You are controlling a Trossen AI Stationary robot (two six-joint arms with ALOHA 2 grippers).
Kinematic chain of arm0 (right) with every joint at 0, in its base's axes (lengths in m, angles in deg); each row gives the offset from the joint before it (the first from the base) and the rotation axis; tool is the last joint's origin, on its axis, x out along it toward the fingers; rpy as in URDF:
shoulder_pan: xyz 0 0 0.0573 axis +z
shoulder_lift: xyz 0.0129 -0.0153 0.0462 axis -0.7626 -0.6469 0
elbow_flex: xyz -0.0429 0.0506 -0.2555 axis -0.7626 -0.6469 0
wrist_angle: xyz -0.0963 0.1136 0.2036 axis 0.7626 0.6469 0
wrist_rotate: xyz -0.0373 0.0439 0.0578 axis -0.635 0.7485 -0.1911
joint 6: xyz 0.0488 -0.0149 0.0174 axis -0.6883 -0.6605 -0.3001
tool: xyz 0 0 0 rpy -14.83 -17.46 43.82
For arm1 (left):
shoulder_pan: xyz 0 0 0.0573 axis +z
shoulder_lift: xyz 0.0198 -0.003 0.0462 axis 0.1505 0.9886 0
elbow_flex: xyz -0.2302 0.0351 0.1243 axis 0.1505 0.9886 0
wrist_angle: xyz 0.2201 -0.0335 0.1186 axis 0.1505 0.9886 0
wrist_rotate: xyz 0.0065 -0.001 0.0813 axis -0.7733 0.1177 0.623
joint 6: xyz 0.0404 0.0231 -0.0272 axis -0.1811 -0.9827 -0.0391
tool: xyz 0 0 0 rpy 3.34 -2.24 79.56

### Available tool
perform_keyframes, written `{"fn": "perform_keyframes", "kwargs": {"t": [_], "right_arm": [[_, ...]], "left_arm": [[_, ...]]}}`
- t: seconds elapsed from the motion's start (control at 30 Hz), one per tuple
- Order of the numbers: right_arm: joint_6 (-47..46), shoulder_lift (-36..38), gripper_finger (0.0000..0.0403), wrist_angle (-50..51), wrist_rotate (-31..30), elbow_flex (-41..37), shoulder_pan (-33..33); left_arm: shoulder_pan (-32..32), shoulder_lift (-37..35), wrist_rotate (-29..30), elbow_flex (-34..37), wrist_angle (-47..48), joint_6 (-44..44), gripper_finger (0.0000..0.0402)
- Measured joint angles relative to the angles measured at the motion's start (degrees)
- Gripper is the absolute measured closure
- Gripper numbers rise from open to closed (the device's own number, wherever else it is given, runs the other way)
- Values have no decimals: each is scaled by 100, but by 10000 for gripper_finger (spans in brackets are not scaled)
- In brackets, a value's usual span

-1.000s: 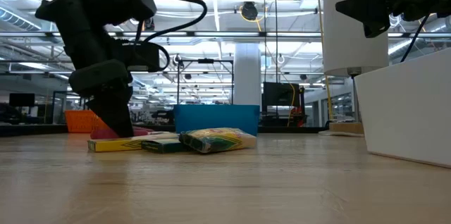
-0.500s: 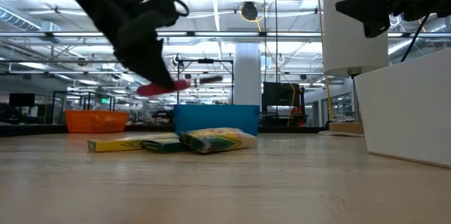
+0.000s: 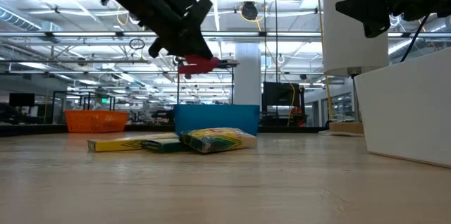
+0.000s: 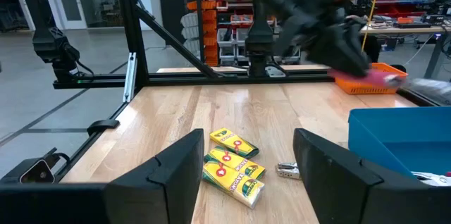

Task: Pick & Place School Supplies
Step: Put the bottom pink hole puncher into the blue bin, then put the yellow crayon pack into the orange bin

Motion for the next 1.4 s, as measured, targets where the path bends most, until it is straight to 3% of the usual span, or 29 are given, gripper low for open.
{"fn": "perform_keyframes", "kwargs": {"t": [0.23, 0.5, 0.83, 1.23, 1.4], "right_arm": [[3, 0, 193, -2, 0, 0, 0], [41, 0, 193, 0, -1, 0, -1], [41, 0, 193, 2, 0, 0, 0], [41, 1, 193, 2, 0, 0, -1], [41, 1, 193, 2, 0, 0, -1]], "left_arm": [[684, 0, 1, 0, -399, 22, 333], [1180, 460, -9, -4, -1044, 410, 310], [1353, 1419, -17, -2, -1676, 466, 332], [1356, 1493, -27, -2, -1677, 444, 366], [1331, 1360, -876, 2, -1845, 434, 365]]}}
